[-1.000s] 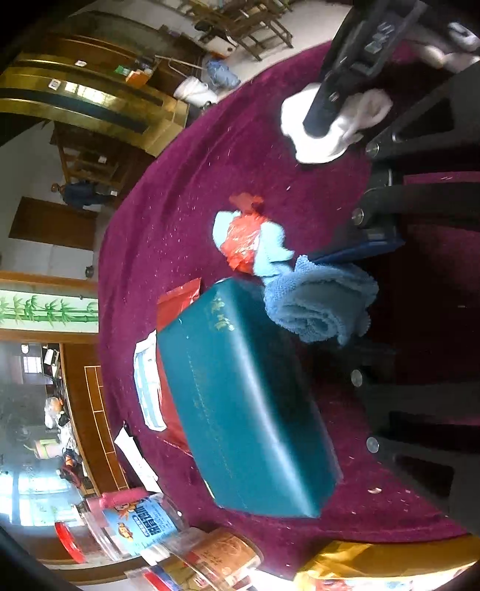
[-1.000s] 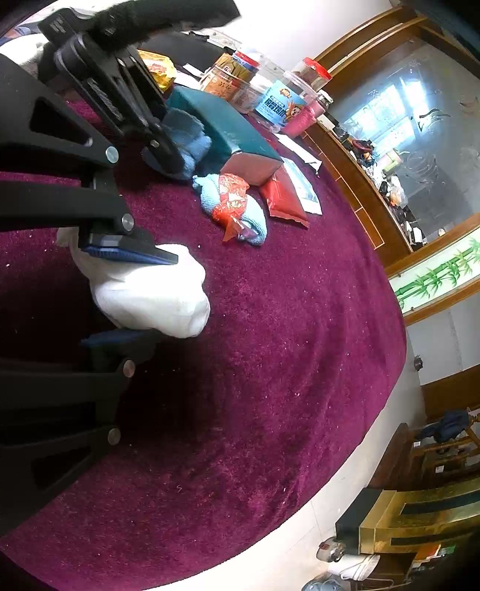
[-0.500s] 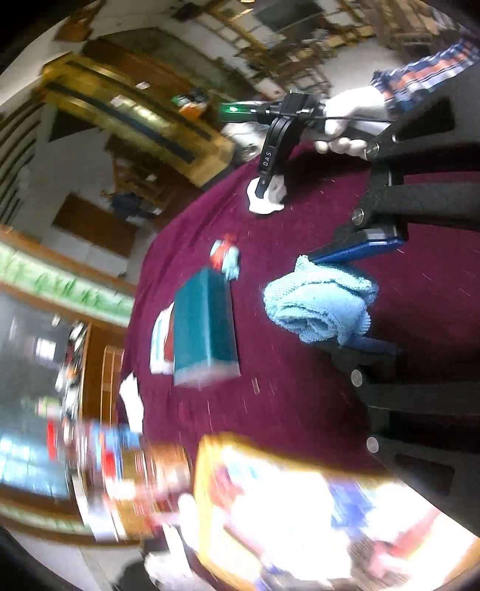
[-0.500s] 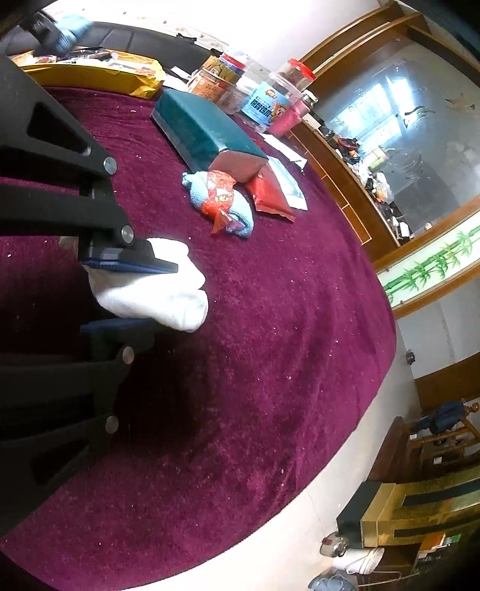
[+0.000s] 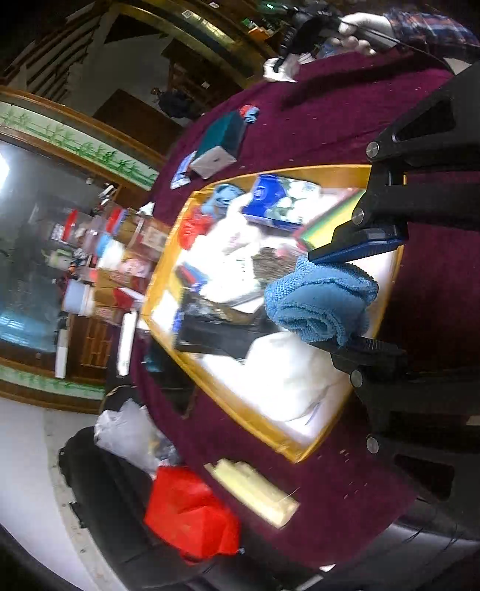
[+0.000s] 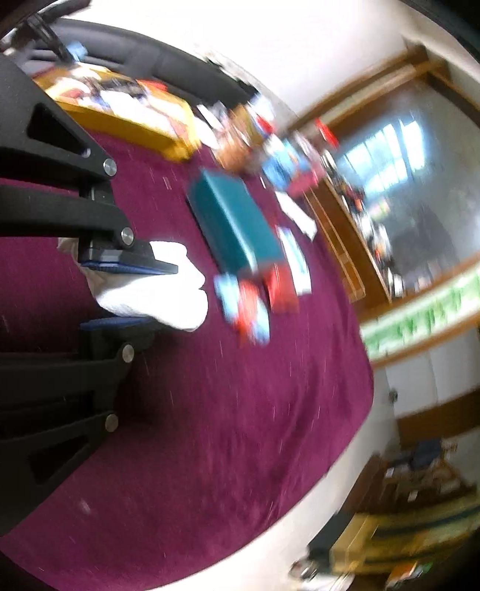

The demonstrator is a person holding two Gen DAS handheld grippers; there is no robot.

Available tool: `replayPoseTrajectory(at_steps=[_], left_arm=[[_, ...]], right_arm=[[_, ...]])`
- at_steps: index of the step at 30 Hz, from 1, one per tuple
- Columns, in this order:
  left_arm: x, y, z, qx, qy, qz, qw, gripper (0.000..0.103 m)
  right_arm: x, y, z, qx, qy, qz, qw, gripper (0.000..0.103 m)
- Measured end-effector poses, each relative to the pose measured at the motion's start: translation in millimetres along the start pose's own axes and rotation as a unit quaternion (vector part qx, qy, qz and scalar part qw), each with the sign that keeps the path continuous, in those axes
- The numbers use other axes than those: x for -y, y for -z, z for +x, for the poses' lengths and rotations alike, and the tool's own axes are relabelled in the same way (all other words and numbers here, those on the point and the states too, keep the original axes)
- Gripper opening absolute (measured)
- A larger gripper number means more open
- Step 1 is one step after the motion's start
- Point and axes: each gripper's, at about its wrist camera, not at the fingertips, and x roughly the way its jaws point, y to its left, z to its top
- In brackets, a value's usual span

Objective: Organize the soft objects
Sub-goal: 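Carry both items over the tray and open the left gripper to drop the towel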

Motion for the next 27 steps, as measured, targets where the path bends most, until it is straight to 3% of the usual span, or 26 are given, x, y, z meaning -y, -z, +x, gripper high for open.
replayPoseTrajectory(at_steps=[4, 6, 8, 18, 27], left_arm=[[5.7, 1.7, 15.9, -0.005, -0.014, 0.019, 0.9997, 0.044], [9.2, -2.7, 31.8, -0.013, -0.045, 0.034, 0.9984, 0.062], [7.6, -6.2, 45.1, -0.021, -0.047, 0.035, 0.9981, 0.069], [-13.8, -1.2, -0.2, 0.039, 0.007, -0.023, 0.9989, 0.073], [-36.5, 8.6, -27.0, 0.048, 0.041, -0.035, 0.9974, 0.076]], right_arm=[[-68.5, 9.2, -5.4, -0.013, -0.042, -0.057, 0.997, 0.018], [-104.6, 16.1, -3.1, -0.026, -0.063, -0.085, 0.994, 0.018], [-138.7, 23.1, 0.6, -0.04, -0.082, -0.109, 0.99, 0.018], [-271.9, 35.8, 48.0, -0.105, -0.121, -0.193, 0.968, 0.018], [-382.4, 28.1, 155.1, -0.16, -0.112, -0.227, 0.954, 0.018]])
